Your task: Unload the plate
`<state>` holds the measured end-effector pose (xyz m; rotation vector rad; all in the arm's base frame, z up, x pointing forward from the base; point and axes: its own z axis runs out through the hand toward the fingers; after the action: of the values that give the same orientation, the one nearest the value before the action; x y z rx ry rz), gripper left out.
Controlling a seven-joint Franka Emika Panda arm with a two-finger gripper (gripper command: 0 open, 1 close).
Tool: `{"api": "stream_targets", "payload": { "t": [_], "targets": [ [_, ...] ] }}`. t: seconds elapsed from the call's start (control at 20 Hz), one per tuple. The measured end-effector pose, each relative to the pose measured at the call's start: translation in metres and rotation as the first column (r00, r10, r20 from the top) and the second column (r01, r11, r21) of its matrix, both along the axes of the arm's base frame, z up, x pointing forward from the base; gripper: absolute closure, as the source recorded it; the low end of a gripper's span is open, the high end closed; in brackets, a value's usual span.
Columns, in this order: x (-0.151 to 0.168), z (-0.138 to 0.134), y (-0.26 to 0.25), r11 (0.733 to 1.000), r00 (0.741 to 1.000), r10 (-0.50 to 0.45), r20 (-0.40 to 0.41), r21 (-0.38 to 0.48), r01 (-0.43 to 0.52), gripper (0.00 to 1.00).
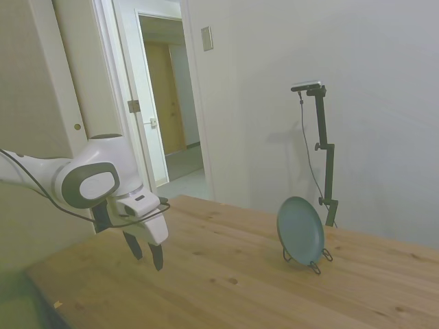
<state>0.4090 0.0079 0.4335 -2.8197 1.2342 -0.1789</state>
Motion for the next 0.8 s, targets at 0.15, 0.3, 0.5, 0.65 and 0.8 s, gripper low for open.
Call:
{"api": "stream_targets", "payload": {
  "t": [0.15,0.3,0.5,0.65,0.8],
  "targets": [
    [0.002,0.003,-0.007,1.000,1.000,-0.016,0.010,0.000,0.016,0.00],
    [0.012,0.039,-0.052,0.995,0.992,-0.101,0.075,0.001,0.101,0.00],
    [0.031,0.091,-0.109,0.979,0.969,-0.202,0.144,0.011,0.203,0.00],
    [0.062,0.108,-0.152,0.965,0.952,-0.263,0.154,0.018,0.263,0.00],
    [0.098,0.113,-0.177,0.961,0.949,-0.274,0.157,0.010,0.276,0.00]
  ]
}}
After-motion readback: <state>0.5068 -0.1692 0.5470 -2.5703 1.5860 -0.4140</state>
